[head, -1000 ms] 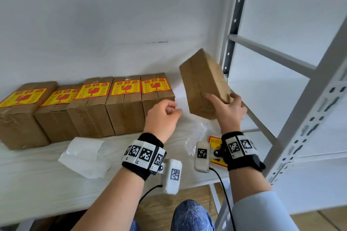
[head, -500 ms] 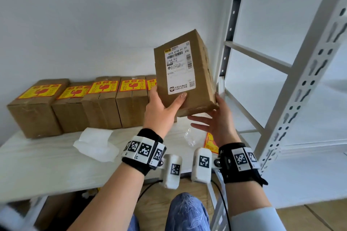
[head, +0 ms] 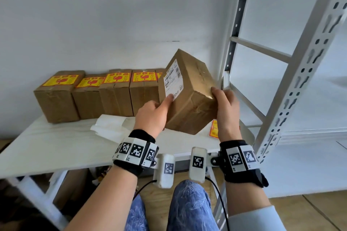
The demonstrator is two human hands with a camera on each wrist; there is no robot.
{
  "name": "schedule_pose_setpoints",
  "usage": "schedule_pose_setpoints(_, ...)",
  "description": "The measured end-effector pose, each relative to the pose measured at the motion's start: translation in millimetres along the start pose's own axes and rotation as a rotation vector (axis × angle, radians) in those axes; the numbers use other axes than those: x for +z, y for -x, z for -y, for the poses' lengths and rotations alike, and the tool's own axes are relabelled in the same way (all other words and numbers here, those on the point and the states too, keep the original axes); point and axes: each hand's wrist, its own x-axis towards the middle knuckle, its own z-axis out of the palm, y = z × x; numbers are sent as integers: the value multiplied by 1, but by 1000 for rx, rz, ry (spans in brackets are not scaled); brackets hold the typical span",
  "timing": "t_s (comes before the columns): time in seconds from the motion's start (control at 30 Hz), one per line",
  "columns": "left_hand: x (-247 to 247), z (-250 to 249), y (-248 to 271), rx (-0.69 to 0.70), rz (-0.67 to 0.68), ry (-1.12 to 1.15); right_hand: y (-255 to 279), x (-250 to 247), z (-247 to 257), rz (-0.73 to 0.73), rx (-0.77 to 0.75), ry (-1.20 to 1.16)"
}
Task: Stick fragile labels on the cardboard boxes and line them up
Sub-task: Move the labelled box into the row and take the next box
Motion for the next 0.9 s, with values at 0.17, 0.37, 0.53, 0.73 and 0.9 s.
schedule_pose_setpoints(0.17, 4, 21, 5, -92, 46, 4, 14, -3, -5, 14, -45, 85)
schedule_pose_setpoints(0.37, 13, 40, 4, -156, 146, -74, 25, 3, -21, 75, -6, 273)
schedule_pose_setpoints(0.53, 20, 65, -14, -225, 215, -161, 31, 15, -37, 132, -25, 396)
schedule_pose_setpoints(0.73, 6, 38, 1, -151, 13, 38, 31, 37, -46, 120, -58, 474)
schedule_pose_setpoints(0.9, 0, 13, 9, 21, -62, -78, 33, 49, -45, 147, -123, 515)
